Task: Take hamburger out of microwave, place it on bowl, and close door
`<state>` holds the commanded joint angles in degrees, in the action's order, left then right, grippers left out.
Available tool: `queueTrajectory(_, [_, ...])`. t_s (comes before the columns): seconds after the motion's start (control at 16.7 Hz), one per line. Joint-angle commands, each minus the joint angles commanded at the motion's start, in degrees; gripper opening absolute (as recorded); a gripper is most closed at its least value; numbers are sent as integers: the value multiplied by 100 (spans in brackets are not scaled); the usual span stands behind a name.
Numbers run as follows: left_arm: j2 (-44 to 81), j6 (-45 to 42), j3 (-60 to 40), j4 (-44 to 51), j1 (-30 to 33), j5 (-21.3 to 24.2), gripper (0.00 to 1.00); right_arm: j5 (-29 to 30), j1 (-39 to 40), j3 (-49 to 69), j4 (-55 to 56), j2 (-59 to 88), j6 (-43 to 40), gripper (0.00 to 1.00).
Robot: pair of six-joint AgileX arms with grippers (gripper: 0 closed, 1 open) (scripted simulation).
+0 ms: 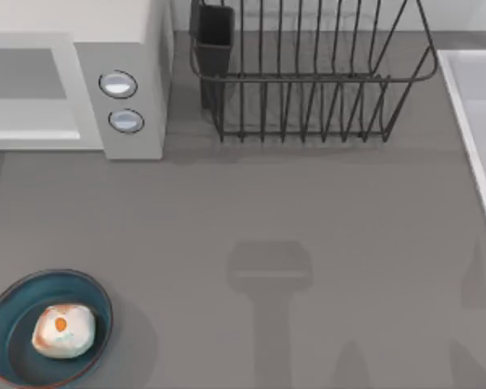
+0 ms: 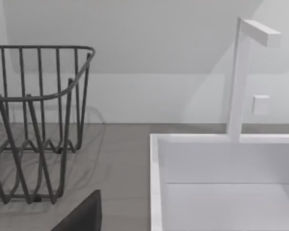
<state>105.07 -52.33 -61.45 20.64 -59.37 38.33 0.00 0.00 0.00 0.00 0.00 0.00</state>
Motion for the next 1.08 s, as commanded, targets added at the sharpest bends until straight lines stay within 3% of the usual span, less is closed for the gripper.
queueTrajectory(0.54, [-1627,1029,1962,-910,942,-473,0,0,0,0,0,0,0,100])
queueTrajectory(0.9, [-1772,1151,2136,-996,1029,-515,0,0,0,0,0,0,0,100])
queueTrajectory(1.08, [-2174,1545,2491,-1120,1430,-781,0,0,0,0,0,0,0,100])
